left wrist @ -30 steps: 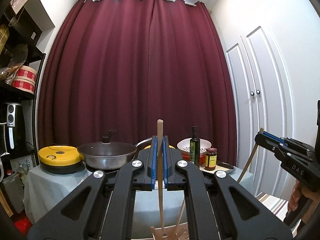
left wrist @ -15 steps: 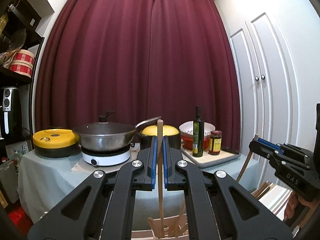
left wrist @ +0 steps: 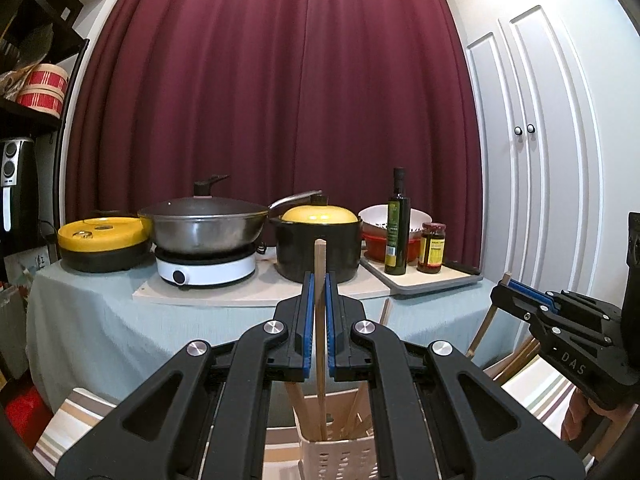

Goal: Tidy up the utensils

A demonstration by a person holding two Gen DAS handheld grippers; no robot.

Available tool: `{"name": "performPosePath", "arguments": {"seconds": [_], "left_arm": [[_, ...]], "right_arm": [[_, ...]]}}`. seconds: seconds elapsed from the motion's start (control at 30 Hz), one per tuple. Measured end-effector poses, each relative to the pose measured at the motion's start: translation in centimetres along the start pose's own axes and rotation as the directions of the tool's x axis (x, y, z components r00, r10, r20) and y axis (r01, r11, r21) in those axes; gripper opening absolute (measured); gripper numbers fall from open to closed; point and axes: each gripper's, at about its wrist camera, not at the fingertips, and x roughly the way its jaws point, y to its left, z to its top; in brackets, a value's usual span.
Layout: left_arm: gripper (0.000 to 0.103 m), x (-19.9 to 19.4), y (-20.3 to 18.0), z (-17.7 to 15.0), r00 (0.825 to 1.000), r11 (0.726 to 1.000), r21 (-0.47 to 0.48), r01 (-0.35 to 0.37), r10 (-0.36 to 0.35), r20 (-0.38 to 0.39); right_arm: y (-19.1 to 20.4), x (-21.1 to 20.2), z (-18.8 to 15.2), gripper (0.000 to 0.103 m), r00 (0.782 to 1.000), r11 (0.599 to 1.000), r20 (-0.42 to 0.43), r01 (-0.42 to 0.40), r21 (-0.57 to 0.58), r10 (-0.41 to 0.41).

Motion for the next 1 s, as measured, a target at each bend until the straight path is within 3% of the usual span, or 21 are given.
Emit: {"name": "performPosePath", "arguments": {"seconds": [0.13,0.23,0.3,0.4,0.6,0.73,1.0], "left_arm": [[0.008,0.5,0.1,-0.6,1.000,1.000,0.005,-0.005,0.005,-0.024],[0.028,0.5,0.1,-0.7,0.999,1.000,0.002,-0.016,0.017,-0.032],[0.042,0.4,0.2,-0.6,0.999,1.000,-0.001,-0.023,0.023,-0.029],[0.053,0.1,0.2,-0.5,0.999,1.000,0.002,-0.028,0.029,-0.024],[0.078,-0.7,0.4,0.1,0.999,0.999,-0.006,-0.044,0.044,-0.005],[0.081,-1.4,0.3,0.5,0.998,0.998,0.002,-0.060,0.060,0.001],[0.088,-4.5,-0.7,0.8,0.995,0.995,0.032,-0.098,0.098,0.002]], "right_arm": [[0.1,0.2,-0.2,0.007,1.000,1.000,-0.016,0.005,-0.003,-0.005],[0.2,0.1,-0.3,0.010,1.000,1.000,-0.022,0.008,-0.003,-0.009],[0.3,0.0,-0.2,0.022,1.000,1.000,-0.022,0.010,-0.004,-0.010],[0.4,-0.5,0.0,0.039,1.000,1.000,-0.008,0.015,-0.002,-0.015],[0.2,-1.3,0.5,0.057,1.000,1.000,0.008,0.027,0.006,-0.027],[0.1,-1.7,0.8,0.068,1.000,0.999,0.002,0.031,0.017,-0.031],[0.6,-3.9,1.2,0.078,0.999,0.998,-0.007,0.051,0.030,-0.051]]}}
